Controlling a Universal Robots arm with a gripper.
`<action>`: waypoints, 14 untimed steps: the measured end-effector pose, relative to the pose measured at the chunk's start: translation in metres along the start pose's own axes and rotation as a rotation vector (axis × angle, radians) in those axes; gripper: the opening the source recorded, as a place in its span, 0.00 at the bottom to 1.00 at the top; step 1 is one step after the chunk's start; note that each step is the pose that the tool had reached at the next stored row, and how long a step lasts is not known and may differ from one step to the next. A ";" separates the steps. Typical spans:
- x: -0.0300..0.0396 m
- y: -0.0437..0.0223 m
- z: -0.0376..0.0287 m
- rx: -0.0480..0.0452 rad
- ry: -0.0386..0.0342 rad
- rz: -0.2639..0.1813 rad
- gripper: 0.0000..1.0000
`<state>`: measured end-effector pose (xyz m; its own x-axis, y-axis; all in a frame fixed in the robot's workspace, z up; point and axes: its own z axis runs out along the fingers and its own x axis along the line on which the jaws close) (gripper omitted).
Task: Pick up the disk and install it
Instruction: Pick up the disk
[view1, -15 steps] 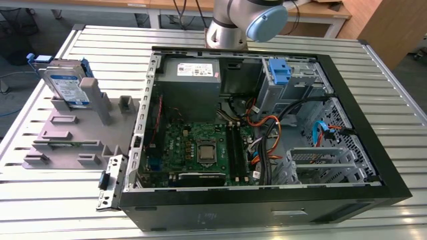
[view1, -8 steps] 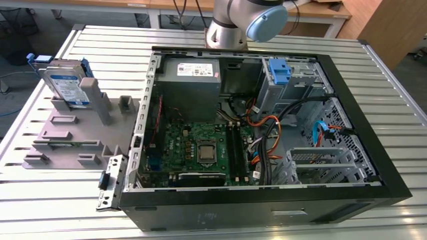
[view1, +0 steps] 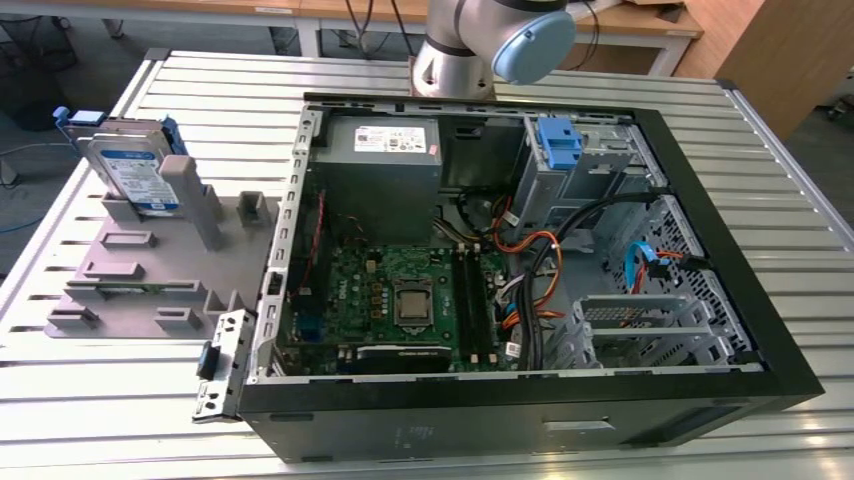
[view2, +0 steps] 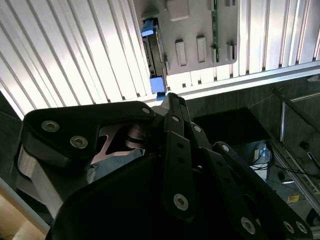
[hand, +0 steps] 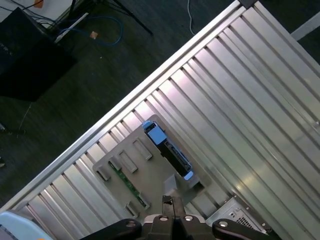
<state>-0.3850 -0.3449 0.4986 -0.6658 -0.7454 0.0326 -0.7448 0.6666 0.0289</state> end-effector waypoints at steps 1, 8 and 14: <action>-0.0001 -0.0001 0.0017 0.0004 0.0004 -0.013 0.11; -0.0005 -0.0004 0.0144 0.0034 0.0030 -0.105 0.11; -0.0009 -0.0007 0.0253 0.0059 0.0054 -0.184 0.11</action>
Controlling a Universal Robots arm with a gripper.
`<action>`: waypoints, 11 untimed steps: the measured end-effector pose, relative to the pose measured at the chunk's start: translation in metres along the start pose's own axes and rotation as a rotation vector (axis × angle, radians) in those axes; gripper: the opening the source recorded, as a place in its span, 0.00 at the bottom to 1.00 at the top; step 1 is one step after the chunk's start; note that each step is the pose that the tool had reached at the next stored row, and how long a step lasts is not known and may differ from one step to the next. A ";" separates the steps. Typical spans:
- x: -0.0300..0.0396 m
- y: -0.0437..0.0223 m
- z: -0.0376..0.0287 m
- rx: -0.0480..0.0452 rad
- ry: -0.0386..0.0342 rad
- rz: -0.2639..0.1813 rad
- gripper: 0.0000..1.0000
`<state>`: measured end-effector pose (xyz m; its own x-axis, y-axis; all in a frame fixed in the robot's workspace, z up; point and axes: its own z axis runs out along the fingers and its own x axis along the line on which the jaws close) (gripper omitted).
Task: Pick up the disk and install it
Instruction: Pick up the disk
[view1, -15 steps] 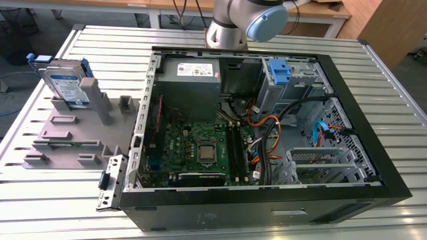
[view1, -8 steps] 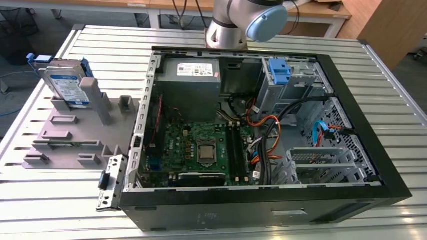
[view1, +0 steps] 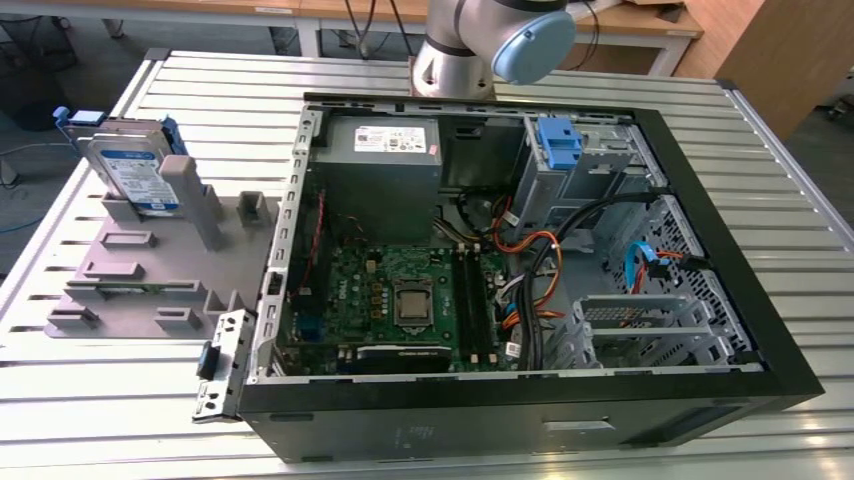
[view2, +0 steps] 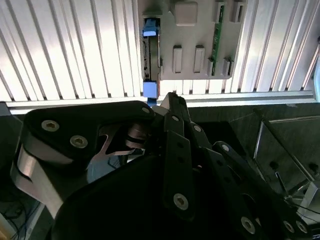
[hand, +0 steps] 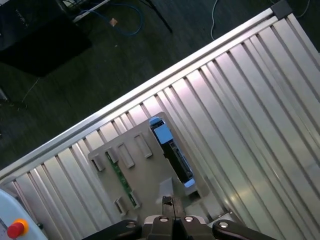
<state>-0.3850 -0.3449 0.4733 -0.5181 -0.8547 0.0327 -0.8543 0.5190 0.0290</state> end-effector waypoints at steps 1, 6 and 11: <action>0.0000 -0.0001 0.0016 0.0005 0.0004 -0.013 0.11; -0.0002 -0.0002 0.0073 0.0024 0.0020 -0.072 0.11; -0.0002 -0.0002 0.0076 0.0027 0.0023 -0.081 0.11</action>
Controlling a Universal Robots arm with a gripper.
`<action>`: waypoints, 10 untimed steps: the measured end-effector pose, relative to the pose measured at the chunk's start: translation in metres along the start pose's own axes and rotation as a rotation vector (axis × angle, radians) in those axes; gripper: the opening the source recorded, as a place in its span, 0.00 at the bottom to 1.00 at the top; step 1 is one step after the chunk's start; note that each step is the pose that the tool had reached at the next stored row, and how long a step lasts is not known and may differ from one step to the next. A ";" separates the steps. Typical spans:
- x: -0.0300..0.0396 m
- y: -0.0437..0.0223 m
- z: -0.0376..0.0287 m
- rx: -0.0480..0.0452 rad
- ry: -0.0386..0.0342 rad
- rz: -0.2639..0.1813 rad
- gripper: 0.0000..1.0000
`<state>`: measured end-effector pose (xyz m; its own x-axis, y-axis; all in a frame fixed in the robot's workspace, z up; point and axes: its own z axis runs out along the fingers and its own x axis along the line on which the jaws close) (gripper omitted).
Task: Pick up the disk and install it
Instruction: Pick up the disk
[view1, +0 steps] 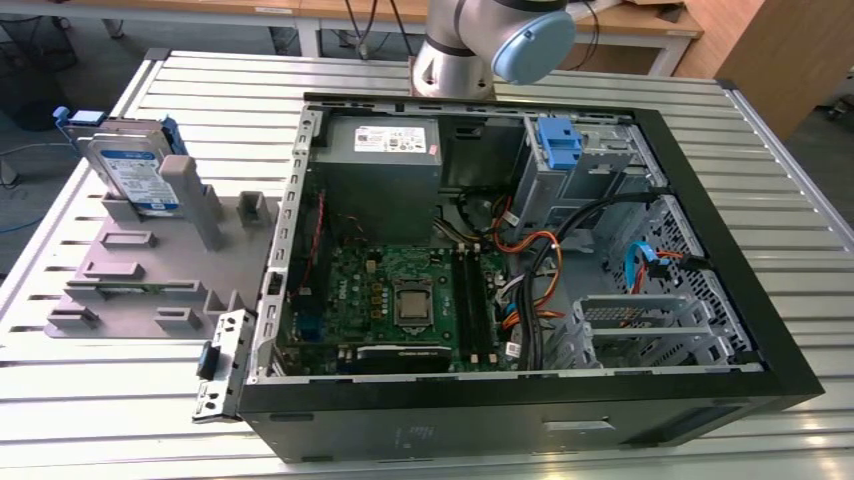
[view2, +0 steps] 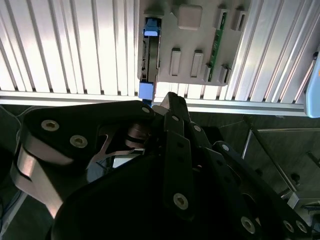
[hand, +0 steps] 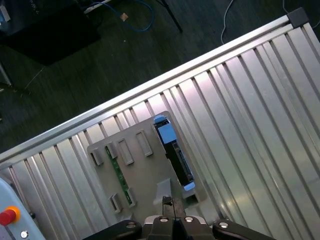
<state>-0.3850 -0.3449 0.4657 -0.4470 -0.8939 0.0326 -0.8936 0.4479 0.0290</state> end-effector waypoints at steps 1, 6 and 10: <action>0.0000 0.0000 0.0000 0.0000 0.0000 0.000 0.11; 0.0000 0.0000 0.0000 0.0001 0.0000 0.000 0.11; 0.0000 0.0000 0.0020 0.0004 0.0003 -0.011 0.11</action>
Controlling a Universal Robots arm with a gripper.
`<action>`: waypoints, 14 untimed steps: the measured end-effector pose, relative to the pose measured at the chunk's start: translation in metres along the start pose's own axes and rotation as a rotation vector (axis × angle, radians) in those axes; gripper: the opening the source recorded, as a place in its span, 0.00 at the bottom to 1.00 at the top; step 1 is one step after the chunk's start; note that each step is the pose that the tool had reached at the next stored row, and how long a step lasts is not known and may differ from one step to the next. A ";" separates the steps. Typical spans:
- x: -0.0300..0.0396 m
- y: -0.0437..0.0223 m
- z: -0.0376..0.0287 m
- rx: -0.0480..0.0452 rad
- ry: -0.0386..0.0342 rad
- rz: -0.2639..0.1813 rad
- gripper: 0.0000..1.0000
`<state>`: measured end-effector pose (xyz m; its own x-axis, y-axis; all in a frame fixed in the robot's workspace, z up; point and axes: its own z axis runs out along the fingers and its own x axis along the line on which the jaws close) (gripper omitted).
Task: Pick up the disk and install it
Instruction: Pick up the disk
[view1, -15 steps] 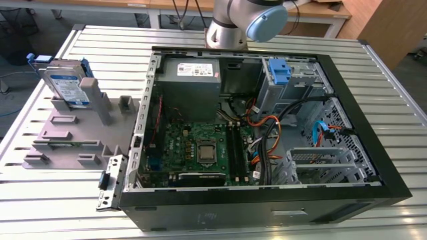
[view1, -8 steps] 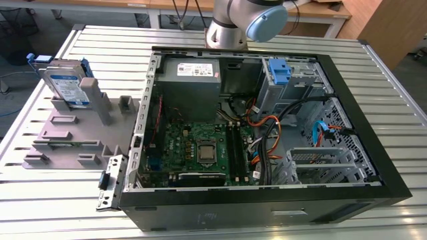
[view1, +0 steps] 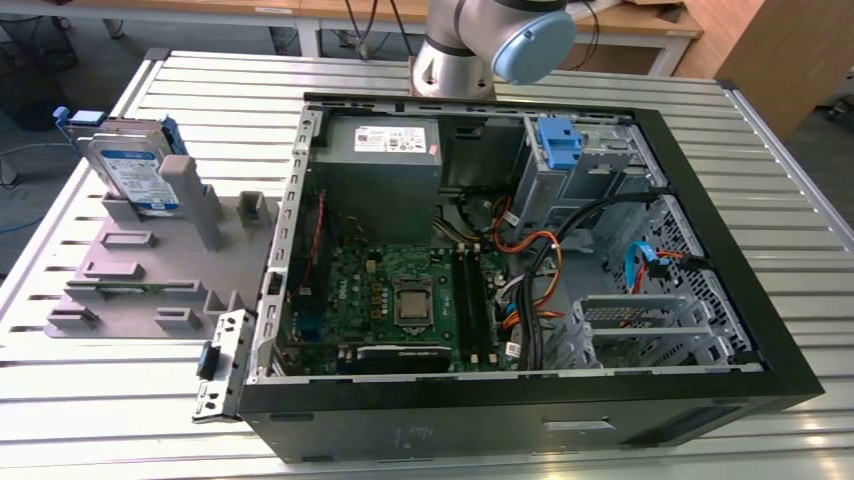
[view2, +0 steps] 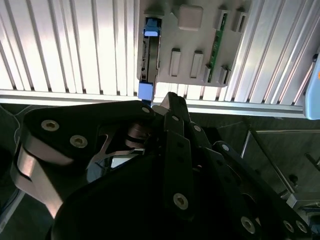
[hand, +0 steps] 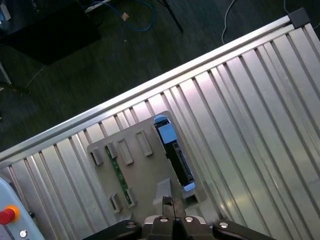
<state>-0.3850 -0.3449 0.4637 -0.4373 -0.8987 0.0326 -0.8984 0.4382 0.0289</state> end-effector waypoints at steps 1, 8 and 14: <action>0.0000 0.0000 0.0011 0.0003 0.0001 -0.006 0.11; -0.0002 0.0000 0.0121 0.0025 0.0021 -0.073 0.11; -0.0004 0.0002 0.0211 0.0022 -0.0019 -0.140 0.11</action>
<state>-0.3859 -0.3448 0.4426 -0.3081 -0.9510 0.0265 -0.9506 0.3089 0.0309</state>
